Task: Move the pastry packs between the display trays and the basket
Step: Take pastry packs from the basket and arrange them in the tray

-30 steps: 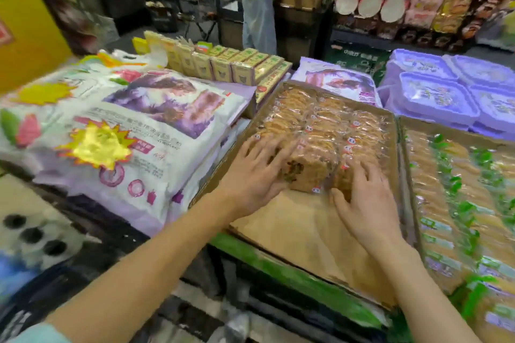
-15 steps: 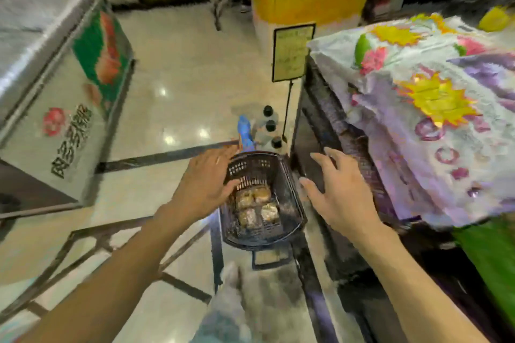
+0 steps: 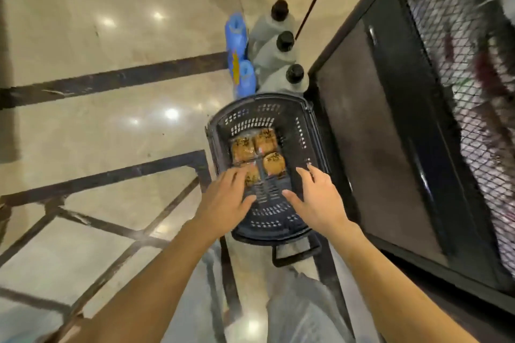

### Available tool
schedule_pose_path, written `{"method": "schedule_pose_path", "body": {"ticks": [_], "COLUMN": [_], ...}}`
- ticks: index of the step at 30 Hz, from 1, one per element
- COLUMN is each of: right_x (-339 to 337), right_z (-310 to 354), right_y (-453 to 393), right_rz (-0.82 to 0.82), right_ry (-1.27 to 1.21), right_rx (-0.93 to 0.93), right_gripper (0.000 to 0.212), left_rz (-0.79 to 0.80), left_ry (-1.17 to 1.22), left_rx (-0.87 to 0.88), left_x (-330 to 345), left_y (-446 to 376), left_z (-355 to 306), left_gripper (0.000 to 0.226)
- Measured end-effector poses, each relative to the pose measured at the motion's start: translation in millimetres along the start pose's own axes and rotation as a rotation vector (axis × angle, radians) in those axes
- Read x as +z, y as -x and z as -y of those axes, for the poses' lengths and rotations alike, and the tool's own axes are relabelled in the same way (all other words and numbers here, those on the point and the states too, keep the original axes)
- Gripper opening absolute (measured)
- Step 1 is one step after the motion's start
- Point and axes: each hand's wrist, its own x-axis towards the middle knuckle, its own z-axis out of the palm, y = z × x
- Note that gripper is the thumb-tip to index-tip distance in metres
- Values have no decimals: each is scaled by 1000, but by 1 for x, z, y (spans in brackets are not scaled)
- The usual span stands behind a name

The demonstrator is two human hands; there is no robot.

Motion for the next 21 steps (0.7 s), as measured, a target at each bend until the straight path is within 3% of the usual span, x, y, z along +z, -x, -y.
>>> {"method": "schedule_pose_path", "body": {"ticks": [7, 11, 14, 17, 21], "right_x": [161, 281, 350, 386, 397], "right_z": [-78, -121, -139, -148, -139], "right_y": [-186, -292, -341, -364, -375], "right_rz": [125, 122, 108, -24, -134], "right_ry": [-64, -171, -225, -209, -203], "right_rx": [149, 186, 232, 269, 370], "right_gripper": [79, 76, 74, 70, 70], "left_rz": [175, -3, -129, -247, -292], "left_ry": [376, 624, 683, 733, 774], "left_rx": [-401, -688, -873, -999, -1147], "left_x": [197, 313, 377, 411, 420], "left_y": [-173, -257, -297, -321, -339], "left_z": [65, 111, 133, 134, 129], "left_gripper": [69, 69, 59, 58, 51]}}
